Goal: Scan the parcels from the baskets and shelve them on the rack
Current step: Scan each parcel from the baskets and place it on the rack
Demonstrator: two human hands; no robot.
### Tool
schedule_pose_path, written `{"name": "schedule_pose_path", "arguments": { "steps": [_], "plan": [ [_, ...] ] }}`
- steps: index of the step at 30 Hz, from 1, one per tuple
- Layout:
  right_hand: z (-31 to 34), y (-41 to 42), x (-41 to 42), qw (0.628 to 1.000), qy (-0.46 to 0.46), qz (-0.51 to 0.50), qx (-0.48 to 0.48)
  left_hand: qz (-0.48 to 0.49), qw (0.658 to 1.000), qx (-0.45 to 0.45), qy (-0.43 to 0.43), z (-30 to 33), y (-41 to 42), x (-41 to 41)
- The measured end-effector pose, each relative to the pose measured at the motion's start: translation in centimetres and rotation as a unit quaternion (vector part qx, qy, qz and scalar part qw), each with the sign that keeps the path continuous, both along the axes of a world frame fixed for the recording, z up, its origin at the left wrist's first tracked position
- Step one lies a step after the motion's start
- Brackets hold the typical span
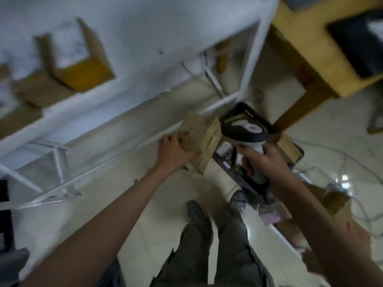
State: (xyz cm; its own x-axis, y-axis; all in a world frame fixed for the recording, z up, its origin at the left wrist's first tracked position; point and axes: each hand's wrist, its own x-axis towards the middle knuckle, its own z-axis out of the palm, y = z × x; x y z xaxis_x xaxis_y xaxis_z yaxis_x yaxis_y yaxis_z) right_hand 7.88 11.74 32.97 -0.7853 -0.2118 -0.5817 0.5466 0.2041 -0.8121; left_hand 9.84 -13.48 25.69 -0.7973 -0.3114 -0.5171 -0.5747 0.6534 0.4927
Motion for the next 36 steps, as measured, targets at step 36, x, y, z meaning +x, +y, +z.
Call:
{"name": "schedule_pose_path", "arguments": {
  "steps": [36],
  "plan": [
    [24.7, -14.5, -5.2, 0.824, 0.393, 0.393, -0.112, 0.364, 0.57, 0.57, 0.466, 24.8, -15.5, 10.3]
  ]
}}
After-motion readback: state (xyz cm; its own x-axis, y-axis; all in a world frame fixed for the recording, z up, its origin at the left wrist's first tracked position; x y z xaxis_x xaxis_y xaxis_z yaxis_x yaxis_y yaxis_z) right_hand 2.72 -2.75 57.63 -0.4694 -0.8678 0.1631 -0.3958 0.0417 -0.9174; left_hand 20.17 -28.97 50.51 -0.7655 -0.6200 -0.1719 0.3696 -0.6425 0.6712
